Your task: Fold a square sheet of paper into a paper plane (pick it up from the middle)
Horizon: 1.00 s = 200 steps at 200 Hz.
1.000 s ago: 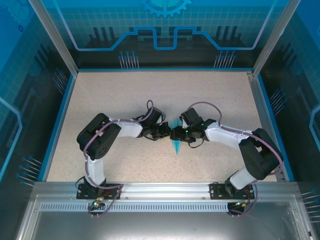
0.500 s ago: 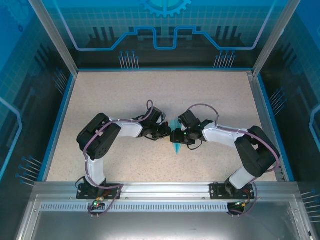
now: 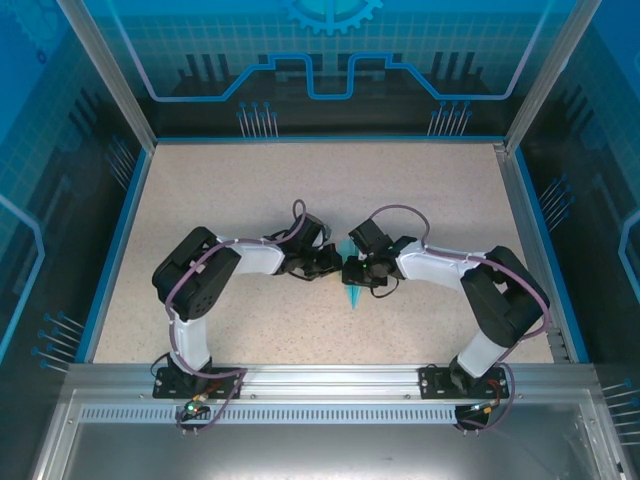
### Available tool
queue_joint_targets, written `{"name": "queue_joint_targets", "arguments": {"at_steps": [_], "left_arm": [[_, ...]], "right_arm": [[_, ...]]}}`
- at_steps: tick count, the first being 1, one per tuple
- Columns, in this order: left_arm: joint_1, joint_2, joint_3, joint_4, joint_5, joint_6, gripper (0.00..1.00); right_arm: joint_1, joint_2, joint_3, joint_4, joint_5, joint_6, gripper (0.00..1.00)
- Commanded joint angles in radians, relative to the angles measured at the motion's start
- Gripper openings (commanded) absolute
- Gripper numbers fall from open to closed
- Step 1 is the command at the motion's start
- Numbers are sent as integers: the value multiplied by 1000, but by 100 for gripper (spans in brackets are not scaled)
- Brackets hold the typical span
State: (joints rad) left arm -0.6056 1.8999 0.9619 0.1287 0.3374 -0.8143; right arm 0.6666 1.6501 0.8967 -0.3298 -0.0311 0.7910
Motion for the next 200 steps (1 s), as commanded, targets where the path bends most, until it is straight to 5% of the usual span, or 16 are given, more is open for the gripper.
{"name": "queue_joint_targets", "arguments": {"at_steps": [1,44,96,200], "left_arm": [[20,-67,-2,-39,-7,-8,13],[57,-146,-15,-101,-46,-2,23],[96,-245,-50,-218,-198,4,34],[116,-337,-71,-435,-485,-29,84]], "right_arm": [[18,16,33,-60,50,7,29],[31,41,70,-92,71,-2,18],[52,96,141,-140,102,-1,18],[97,221,277,-301,211,45,19]]}}
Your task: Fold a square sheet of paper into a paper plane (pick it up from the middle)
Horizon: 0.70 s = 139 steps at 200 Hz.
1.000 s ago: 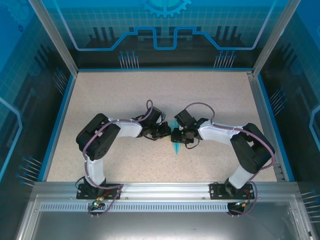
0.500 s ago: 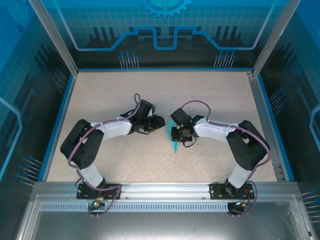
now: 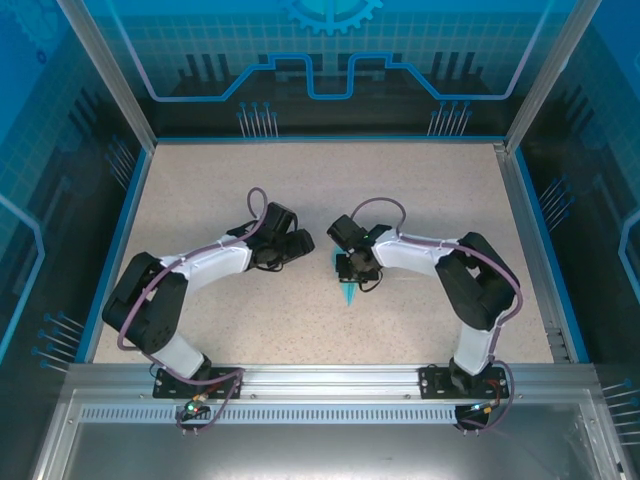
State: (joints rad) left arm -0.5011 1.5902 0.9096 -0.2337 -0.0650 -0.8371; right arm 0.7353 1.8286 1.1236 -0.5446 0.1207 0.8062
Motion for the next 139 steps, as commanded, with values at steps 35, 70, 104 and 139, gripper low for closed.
{"name": "queue_joint_targets", "arguments": {"at_steps": [35,70,104,139], "left_arm": [[15,-37,-24,-111,-130,-19,98],[20,-60,-32,-137,-156,-14,98],[30,-82,-44,-152,-161,-10,98],[34,-114,-62,-167,-170,-2,99]], "right_arm": [[40,106,92,-137,89,49,13],[42,88,134,-158,101,33,10],[5,31,212,-197,156,-33,11],[-125,46,268,-201,132,-136,12]]}}
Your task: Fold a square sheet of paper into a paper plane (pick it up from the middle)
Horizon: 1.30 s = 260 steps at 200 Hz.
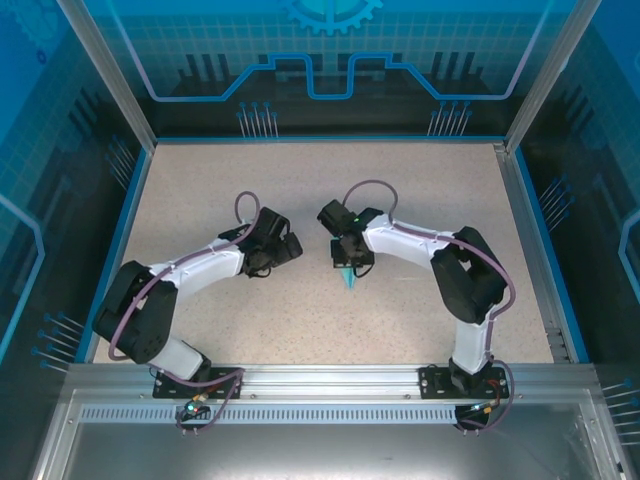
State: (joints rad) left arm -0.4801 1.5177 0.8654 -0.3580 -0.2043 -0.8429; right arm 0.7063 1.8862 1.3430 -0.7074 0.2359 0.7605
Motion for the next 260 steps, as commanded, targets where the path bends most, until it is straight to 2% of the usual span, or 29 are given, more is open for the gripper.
{"name": "queue_joint_targets", "arguments": {"at_steps": [1,37,77,185,206,236,248,260], "left_arm": [[13,-42,-18,-42,-31,5,98],[14,-63,-26,-54,-35,13,99],[14,-65,-20,-60,-30,16,98],[14,-41,1,-68,-45,14,98],[14,-45,11,-80,-58,15,98],[14,-63,60,-126,-105,26,98],[14,-77,88,-151,-140,41,98],[15,-95,107,-151,-163,78,99]], "right_arm": [[-101,-11,51,-38,15,-94,12],[-226,82,141,-52,-35,-221,12],[-297,177,211,-66,-33,-249,13],[-314,293,229,-73,-61,-229,21],[-311,270,241,-85,-65,-221,23],[-307,138,258,-91,-74,-210,37],[-307,72,262,-93,-70,-205,48],[-310,5,255,-87,-71,-200,64]]}}
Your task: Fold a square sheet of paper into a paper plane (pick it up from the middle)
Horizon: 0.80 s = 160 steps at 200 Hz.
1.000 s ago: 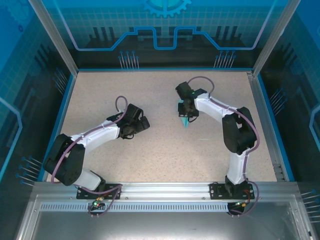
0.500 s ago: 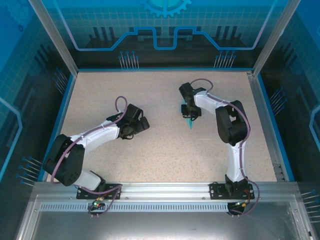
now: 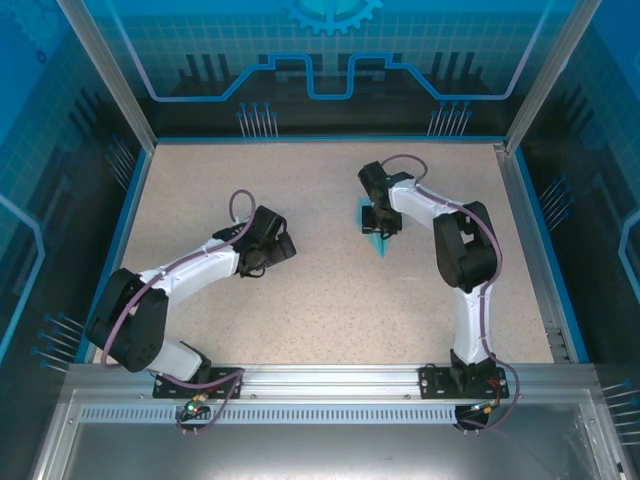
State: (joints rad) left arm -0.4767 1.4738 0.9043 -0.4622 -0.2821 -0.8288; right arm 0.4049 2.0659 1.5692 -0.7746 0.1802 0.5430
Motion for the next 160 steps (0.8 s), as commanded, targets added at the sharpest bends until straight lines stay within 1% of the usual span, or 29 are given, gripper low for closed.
{"name": "queue_joint_targets", "arguments": {"at_steps": [1,7,15,28,36,37,46,64,85,101,117,132,147,160], "left_arm": [[12,-53,69,-45,-86,67,98],[15,-66,74,-38,-94,88,98],[19,-82,79,-33,-117,106,98],[37,-111,84,-21,-148,138,98],[55,-129,84,-19,-165,154,99],[56,-132,84,-17,-168,156,98],[79,-155,76,-2,-185,180,98],[136,-213,48,29,-223,209,98],[200,-274,2,46,-324,219,98],[250,-320,-61,102,-387,250,98],[293,-360,-141,159,-432,270,99],[319,-396,-223,253,-445,349,98],[331,-419,-300,359,-444,411,98],[345,-428,-351,432,-422,468,99]], "right_arm": [[-9,-183,27,-19,-16,18,65],[-13,-217,20,-13,-17,21,72],[-18,-264,7,-2,-13,21,78],[-30,-338,-24,16,9,16,87],[-40,-381,-50,31,38,10,92],[-43,-392,-58,36,47,9,94],[-58,-430,-91,56,81,2,99],[-104,-537,-189,123,143,-17,100],[-176,-645,-327,197,209,-35,100],[-244,-717,-441,267,264,-49,100],[-305,-775,-560,347,284,-66,99],[-340,-834,-678,470,293,-120,99],[-347,-879,-799,580,333,-176,99],[-347,-901,-903,722,336,-248,99]]}}
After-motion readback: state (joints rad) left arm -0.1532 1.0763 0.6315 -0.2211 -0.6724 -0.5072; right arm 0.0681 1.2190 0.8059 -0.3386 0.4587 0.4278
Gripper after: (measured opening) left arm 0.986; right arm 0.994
